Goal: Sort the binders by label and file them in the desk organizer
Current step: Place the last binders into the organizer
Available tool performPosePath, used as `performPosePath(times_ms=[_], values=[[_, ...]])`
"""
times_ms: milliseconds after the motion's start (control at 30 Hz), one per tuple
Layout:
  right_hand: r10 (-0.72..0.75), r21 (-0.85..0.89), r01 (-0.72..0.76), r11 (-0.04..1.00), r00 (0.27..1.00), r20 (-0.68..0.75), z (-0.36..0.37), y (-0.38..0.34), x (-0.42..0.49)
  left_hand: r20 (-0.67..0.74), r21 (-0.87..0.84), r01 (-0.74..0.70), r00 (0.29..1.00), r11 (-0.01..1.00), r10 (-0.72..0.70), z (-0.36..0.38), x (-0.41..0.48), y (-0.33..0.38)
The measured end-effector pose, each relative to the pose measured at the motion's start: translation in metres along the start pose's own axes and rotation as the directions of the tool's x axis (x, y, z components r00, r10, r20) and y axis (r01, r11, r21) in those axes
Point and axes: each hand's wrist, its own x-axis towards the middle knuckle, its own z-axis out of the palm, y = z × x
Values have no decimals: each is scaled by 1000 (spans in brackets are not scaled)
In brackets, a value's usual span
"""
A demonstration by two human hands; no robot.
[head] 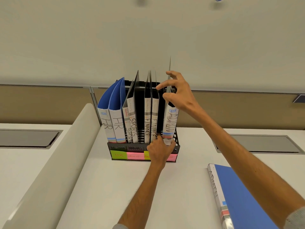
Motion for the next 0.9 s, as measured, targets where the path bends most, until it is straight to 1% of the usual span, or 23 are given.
performPosePath(times_ms=[67,133,233,300,367,433,500,567,667,767,833,900], values=[[22,29,-21,999,999,-42,-2,4,0,-5,-8,-8,1000,1000,8,2,-1,0],[77,52,-75,996,996,-39,-6,6,3,27,-38,-7,1000,999,8,3,-1,2],[109,6,-109,994,994,34,-9,9,6,53,-87,10,999,996,-6,0,2,5],[135,-42,-131,990,986,98,-10,9,8,72,-84,10,997,996,-4,-3,3,7],[155,-68,-147,987,978,140,-11,9,10,58,-71,-4,998,997,8,-3,3,6],[164,-34,-162,986,982,91,-13,11,12,56,-74,-14,998,997,18,-3,3,4],[212,18,-213,977,977,20,-17,11,15,64,-95,-12,998,995,18,-3,2,2],[244,6,-244,970,970,-12,-19,12,15,50,-101,-2,999,995,7,-6,1,2],[224,25,-223,975,972,-72,-18,9,12,49,-108,9,999,994,-4,-13,-1,5],[208,85,-200,976,973,-102,-17,3,12,47,-149,10,999,989,-4,-16,-4,2],[227,140,-211,967,967,-117,-20,-1,14,14,-195,-7,1000,981,10,-18,-6,1],[226,178,-205,962,968,-106,-25,-1,16,-4,-233,-17,1000,972,17,-22,-6,2]])
